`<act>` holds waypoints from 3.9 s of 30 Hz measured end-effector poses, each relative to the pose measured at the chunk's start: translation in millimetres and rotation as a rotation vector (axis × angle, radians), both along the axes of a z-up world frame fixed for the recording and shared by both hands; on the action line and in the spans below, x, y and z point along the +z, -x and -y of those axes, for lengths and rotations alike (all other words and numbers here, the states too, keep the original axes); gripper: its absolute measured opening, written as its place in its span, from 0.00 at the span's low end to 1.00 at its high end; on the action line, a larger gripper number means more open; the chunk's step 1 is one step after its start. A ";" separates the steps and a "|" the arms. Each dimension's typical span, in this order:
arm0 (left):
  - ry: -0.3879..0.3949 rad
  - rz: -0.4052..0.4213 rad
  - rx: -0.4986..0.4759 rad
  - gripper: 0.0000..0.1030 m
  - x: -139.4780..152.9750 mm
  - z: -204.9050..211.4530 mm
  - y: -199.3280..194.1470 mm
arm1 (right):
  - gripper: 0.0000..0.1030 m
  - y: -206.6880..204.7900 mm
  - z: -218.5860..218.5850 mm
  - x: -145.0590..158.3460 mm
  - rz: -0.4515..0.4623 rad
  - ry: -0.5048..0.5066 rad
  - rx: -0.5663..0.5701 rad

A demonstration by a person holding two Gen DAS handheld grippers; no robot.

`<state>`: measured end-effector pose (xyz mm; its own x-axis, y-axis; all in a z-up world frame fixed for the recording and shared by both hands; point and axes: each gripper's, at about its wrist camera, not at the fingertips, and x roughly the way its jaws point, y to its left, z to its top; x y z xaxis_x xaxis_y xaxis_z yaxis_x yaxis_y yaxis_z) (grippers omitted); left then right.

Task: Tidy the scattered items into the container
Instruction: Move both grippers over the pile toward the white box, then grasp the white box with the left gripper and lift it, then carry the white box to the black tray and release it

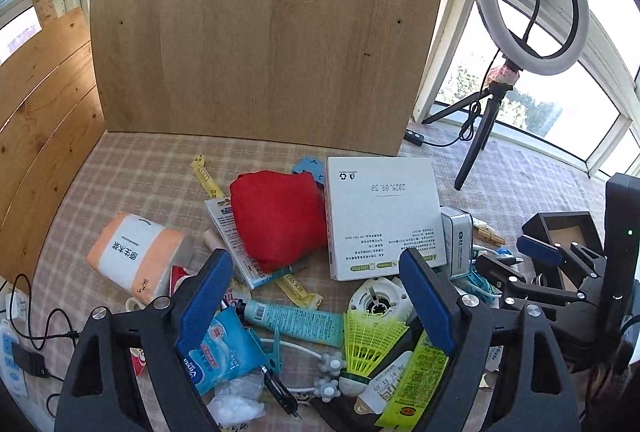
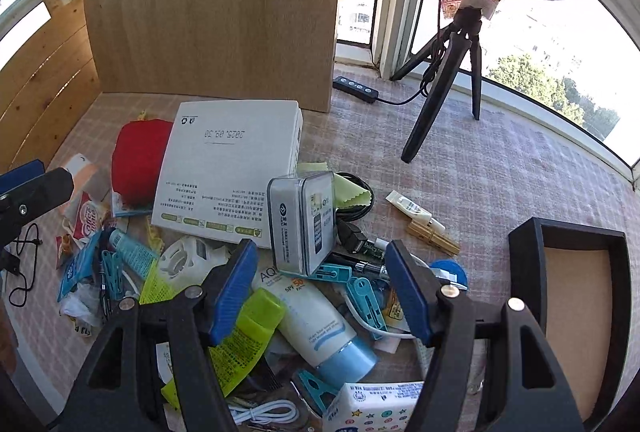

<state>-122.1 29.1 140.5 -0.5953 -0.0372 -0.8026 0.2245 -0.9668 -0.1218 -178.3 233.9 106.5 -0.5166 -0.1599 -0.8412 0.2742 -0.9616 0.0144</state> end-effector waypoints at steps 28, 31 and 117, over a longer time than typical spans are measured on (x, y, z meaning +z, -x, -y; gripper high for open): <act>-0.106 0.083 0.018 0.68 -51.2 20.3 62.8 | 0.61 83.6 24.2 -1.5 0.095 0.145 0.062; -0.114 0.095 0.001 0.68 -56.8 14.2 68.6 | 0.61 91.2 28.0 -12.4 0.135 0.171 0.071; -0.064 0.031 -0.524 0.65 19.5 -323.7 33.1 | 0.60 -95.8 -283.1 45.4 0.024 0.145 -0.315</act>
